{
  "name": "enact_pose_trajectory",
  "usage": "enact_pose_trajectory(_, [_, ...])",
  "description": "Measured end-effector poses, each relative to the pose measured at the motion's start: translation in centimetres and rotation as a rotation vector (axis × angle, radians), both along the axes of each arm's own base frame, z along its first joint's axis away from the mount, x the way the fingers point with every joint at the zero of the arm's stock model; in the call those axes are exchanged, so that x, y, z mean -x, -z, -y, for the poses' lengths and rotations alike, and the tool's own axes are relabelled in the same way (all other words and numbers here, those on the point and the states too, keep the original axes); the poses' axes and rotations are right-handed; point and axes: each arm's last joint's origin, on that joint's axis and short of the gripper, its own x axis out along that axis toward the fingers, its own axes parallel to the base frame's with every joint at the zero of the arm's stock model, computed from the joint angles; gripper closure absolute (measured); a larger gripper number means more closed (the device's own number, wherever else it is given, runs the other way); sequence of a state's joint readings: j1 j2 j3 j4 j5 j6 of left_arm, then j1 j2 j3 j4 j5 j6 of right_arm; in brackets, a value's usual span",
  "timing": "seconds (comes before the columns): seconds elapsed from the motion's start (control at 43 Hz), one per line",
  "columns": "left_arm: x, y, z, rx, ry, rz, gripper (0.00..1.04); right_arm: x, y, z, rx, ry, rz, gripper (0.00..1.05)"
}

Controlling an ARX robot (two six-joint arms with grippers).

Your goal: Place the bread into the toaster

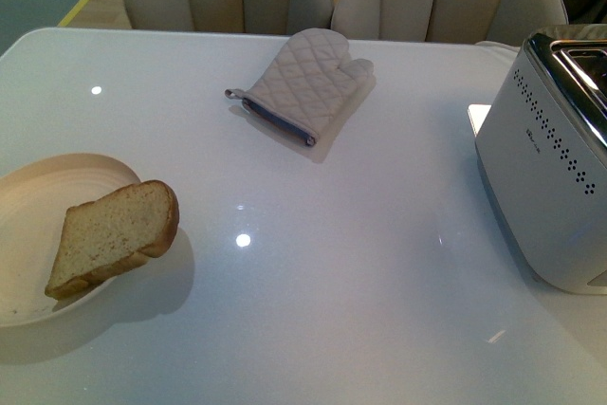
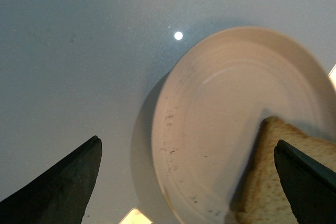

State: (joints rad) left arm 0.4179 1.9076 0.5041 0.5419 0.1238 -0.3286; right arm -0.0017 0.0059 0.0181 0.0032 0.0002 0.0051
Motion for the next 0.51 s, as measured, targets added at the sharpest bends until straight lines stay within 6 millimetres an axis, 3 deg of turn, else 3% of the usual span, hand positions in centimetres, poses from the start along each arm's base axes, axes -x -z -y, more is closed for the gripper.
enact_pose_trajectory(0.372, [-1.1,6.1,-1.2,-0.058,0.053,-0.151,0.07,0.0,0.0,0.0,0.000,0.000,0.000,0.09])
enact_pose_trajectory(0.512, [-1.6,6.9,-1.3,-0.078,0.063,-0.164,0.07,0.0,0.0,0.0,0.000,0.000,0.000,0.09])
